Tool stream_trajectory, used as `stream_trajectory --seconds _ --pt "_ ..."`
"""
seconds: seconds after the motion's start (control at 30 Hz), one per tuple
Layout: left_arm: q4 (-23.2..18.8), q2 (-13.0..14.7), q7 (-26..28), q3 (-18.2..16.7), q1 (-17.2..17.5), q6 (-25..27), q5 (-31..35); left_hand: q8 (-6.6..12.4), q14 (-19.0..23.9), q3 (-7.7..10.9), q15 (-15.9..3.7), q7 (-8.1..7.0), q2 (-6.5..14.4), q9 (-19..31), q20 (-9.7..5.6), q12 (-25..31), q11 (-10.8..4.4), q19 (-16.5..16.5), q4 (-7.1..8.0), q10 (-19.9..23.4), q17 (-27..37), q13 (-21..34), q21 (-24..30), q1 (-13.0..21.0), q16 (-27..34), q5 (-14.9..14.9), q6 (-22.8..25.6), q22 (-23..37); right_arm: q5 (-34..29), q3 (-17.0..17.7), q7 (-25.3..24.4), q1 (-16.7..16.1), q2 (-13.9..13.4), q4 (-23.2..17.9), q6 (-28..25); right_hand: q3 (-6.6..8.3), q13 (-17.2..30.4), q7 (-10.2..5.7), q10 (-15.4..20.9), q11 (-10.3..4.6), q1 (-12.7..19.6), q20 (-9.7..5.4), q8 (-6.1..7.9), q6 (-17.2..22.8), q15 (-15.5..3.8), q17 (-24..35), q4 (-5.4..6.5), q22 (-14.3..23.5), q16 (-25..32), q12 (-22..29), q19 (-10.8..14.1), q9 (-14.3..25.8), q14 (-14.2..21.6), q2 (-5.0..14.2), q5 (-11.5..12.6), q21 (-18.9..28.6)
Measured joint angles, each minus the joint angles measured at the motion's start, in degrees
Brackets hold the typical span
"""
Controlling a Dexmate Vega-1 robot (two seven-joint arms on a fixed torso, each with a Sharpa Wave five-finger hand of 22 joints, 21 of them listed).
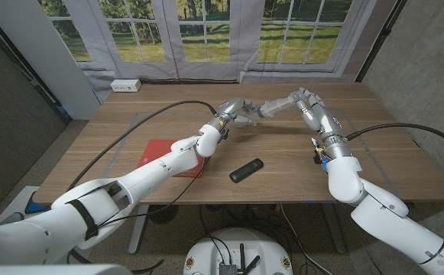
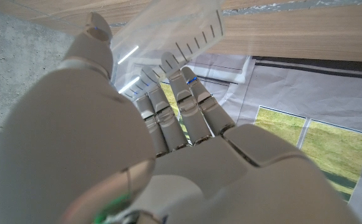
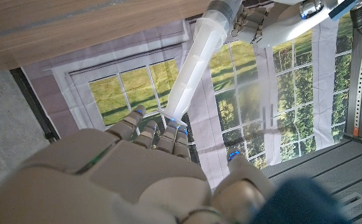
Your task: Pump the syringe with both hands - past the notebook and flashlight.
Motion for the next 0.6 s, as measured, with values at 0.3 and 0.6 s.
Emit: stream_trajectory --seconds 0.3,0.6 --pt "0.19 -0.15 0.11 0.16 -0.09 -0.01 0.05 -0.11 0.01 -0.01 -0.01 0.09 0.00 -0.03 0.00 -0.01 0.00 0.00 0.00 0.00 0.00 0.01 0.00 0.00 -0.03 0.00 0.09 0.00 0.30 -0.12 0.17 0.29 -0.10 0.40 1.25 0.25 0.02 0.32 0.92 0.30 0.00 -0.22 0.44 1.10 0.00 0.00 -0.25 0.00 0.23 0.22 0.22 -0.02 0.00 0.00 -0.22 0.00" --pt "0.21 -0.26 0.33 0.32 -0.09 -0.04 0.16 0.05 0.02 -0.10 -0.02 0.09 0.00 -0.06 0.00 -0.05 0.00 0.00 -0.08 0.00 0.11 0.01 0.00 0.00 -0.06 -0.03 0.09 -0.01 0.94 -0.27 0.53 0.53 -0.14 0.90 2.21 0.25 0.03 0.20 1.24 0.60 0.00 -0.21 0.43 1.84 0.00 0.01 -0.24 0.00 0.23 0.21 0.22 0.00 0.00 0.00 -0.22 0.00"
